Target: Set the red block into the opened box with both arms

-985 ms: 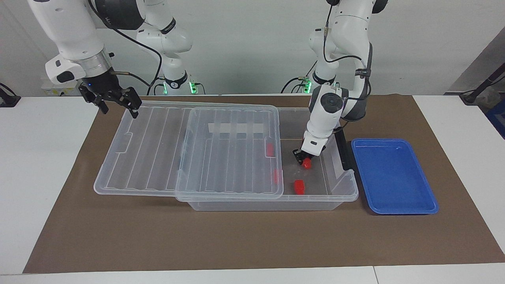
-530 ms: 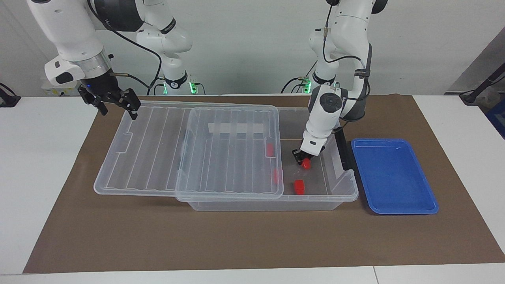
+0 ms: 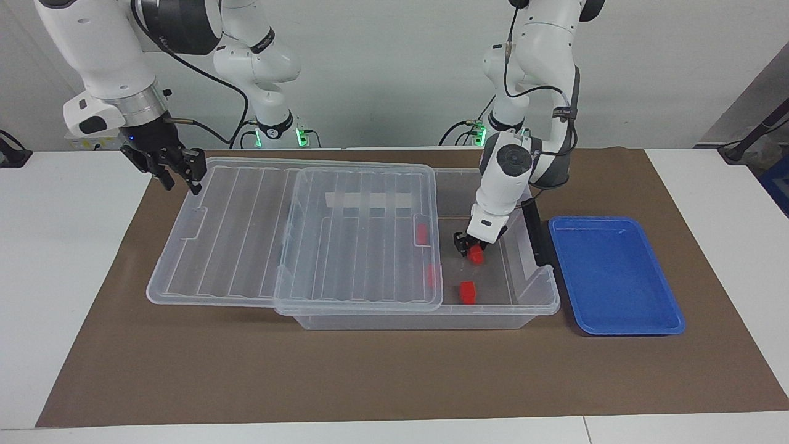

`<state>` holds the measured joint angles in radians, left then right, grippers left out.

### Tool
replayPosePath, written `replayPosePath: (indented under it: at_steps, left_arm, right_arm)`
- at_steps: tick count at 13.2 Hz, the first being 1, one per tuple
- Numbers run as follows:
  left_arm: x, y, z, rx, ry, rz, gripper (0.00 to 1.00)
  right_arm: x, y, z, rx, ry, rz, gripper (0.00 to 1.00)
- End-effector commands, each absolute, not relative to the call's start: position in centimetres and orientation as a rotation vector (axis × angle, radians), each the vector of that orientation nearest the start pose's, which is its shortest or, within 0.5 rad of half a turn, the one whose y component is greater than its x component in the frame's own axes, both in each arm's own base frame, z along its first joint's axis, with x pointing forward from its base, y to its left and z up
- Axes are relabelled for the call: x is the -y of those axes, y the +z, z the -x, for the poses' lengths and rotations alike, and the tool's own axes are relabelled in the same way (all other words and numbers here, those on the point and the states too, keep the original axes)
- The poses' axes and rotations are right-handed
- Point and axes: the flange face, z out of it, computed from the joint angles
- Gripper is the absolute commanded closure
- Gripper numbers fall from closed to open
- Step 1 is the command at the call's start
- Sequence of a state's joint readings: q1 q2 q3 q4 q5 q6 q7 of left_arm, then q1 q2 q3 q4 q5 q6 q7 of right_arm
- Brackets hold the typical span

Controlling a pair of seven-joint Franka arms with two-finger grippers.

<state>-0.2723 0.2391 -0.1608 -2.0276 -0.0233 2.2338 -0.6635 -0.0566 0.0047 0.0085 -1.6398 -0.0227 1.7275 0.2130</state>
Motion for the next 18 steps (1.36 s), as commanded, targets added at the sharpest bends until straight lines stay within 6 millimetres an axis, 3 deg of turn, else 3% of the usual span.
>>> replayPosePath:
  at_steps: [1,5,7,9,10,11,13,15,16,18]
  left_arm:
    - [24.8,38.8,-54.0,0.414,0.108,3.107,0.43]
    - [23.8,47.3,-54.7,0.443,0.192,3.081,0.43]
    - [21.5,51.7,-54.9,0.487,0.224,3.065,0.41]
    - [17.6,55.6,-55.3,0.550,0.204,3.053,0.18]
    - [14.8,57.6,-55.0,0.538,0.166,3.069,0.00]
    - [12.1,59.1,-54.6,0.457,0.146,3.092,0.00]
    - [5.1,60.7,-54.1,0.302,0.177,3.118,0.00]
    - [0.1,62.0,-52.9,0.201,0.192,3.134,0.00]
    - [-1.1,62.3,-52.5,0.165,0.201,3.139,0.00]
    - [-0.8,61.9,-52.2,0.141,0.201,3.138,0.00]
  right_arm:
    - [5.0,58.2,-55.2,-0.485,-0.180,3.107,1.00]
    - [9.6,54.2,-55.0,-0.598,-0.232,3.087,1.00]
    - [11.2,52.3,-54.8,-0.638,-0.247,3.080,1.00]
    - [12.1,51.1,-54.4,-0.666,-0.220,3.077,1.00]
    - [12.1,50.4,-54.3,-0.667,-0.199,3.079,1.00]
    - [12.1,50.0,-54.2,-0.669,-0.184,3.079,1.00]
    - [11.3,49.6,-54.3,-0.650,-0.174,3.083,1.00]
    - [10.9,49.0,-54.2,-0.641,-0.153,3.086,1.00]
    - [10.8,48.6,-54.1,-0.638,-0.143,3.087,1.00]
    - [10.8,48.3,-54.1,-0.633,-0.133,3.088,1.00]
